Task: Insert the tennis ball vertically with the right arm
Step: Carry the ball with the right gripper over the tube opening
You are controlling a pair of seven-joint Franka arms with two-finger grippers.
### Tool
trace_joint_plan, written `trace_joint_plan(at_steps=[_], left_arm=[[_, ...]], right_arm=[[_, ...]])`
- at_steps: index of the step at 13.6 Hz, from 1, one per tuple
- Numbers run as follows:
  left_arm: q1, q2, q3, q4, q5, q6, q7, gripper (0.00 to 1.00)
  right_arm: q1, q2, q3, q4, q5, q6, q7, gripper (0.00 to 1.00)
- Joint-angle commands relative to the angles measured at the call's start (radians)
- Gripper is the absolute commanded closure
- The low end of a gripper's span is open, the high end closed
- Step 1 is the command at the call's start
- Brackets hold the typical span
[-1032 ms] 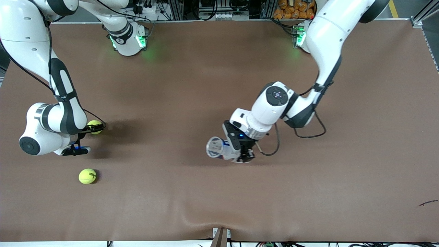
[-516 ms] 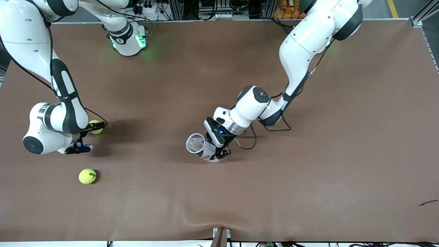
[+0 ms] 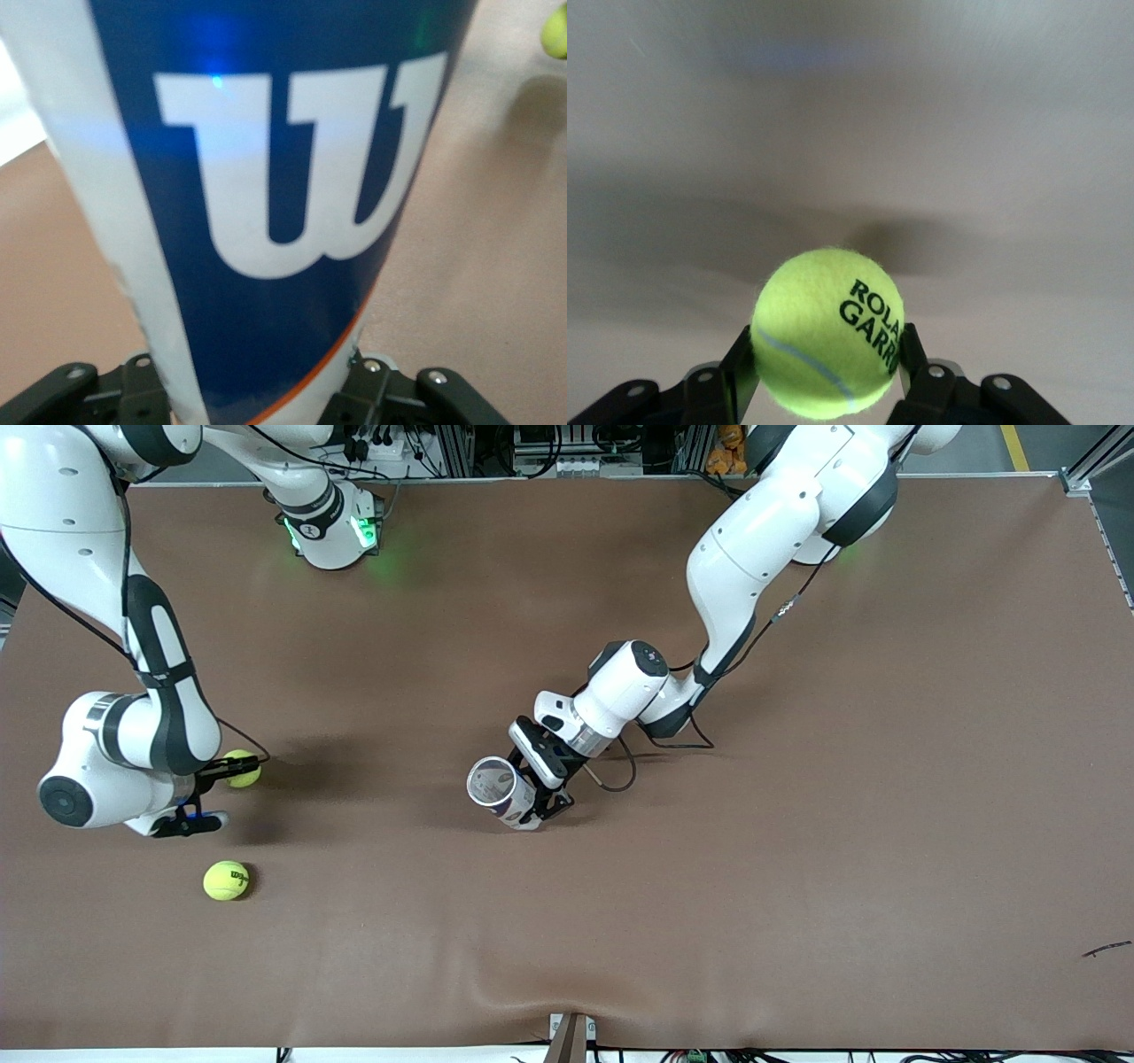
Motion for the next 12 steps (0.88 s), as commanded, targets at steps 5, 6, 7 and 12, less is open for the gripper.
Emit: trace_joint_plan(at_steps=[5,6,7,12], left_arm=[[-0.034,0.034,0.006,0.029,-0.017,0.036,-0.073,0.32],[-0.034,0.04,0.006,0.028,-0.014,0.036,-0.073,0.3],[-0.034,0.044,0.006,0.028,-0.014,0.036,-0.073,0.3],[-0.034,0.046,0.006,0.028,-0.011,0.045,-0.073,0.3]], right_arm=[[0.0,-0.139,0.064,0.094,0.193,-0.073,0.025,0.85],[0.008,-0.139,0.064,0.128,0.247,-0.123,0.07,0.85],[0.02,-0.138,0.064,0.154,0.282,-0.162,0.126,0.85],[0.152,-0.138,0.064,0.199,0.388,-0.178,0.479,0.84]])
